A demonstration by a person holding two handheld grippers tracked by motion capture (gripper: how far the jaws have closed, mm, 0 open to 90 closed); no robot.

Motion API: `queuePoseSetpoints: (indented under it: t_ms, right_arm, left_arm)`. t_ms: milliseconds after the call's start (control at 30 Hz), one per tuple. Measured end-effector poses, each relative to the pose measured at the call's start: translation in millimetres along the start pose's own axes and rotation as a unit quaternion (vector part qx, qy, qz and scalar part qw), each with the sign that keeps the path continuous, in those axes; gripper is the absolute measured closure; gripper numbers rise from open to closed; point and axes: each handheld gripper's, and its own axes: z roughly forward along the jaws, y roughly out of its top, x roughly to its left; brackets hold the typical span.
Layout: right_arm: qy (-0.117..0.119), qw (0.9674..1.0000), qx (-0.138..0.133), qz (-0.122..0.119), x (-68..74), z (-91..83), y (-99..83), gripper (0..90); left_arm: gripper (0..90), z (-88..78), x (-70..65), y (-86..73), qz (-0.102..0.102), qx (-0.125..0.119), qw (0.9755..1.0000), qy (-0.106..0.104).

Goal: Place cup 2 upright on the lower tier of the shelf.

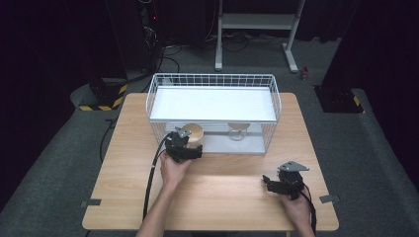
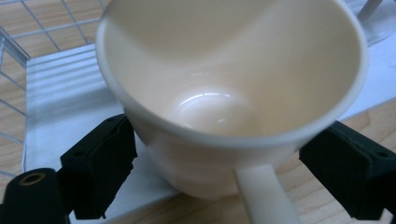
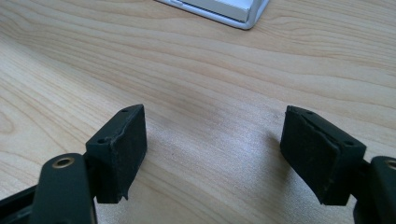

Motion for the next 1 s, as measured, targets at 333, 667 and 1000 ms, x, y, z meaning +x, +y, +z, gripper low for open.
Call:
queuePoseSetpoints:
  t_ms: [333, 667, 1000]
  right_arm:
    - [0.0, 1.0, 0.0, 0.001, 0.2, 0.0, 0.0, 23.0]
    - [0.0, 1.0, 0.0, 0.0, 0.3, -0.1, -0.2, 22.9]
    - [0.0, 1.0, 0.0, 0.001, 0.5, -0.3, -0.3, 22.9]
  left_arm:
    - [15.6, -4.3, -1.6, -5.3, -0.011, -0.002, 0.9999, 0.002]
    - [22.7, -5.8, -2.6, -7.2, -0.014, -0.005, 0.9999, 0.005]
    - [31.0, -1.3, -5.3, -2.9, -0.008, -0.015, 0.9996, 0.022]
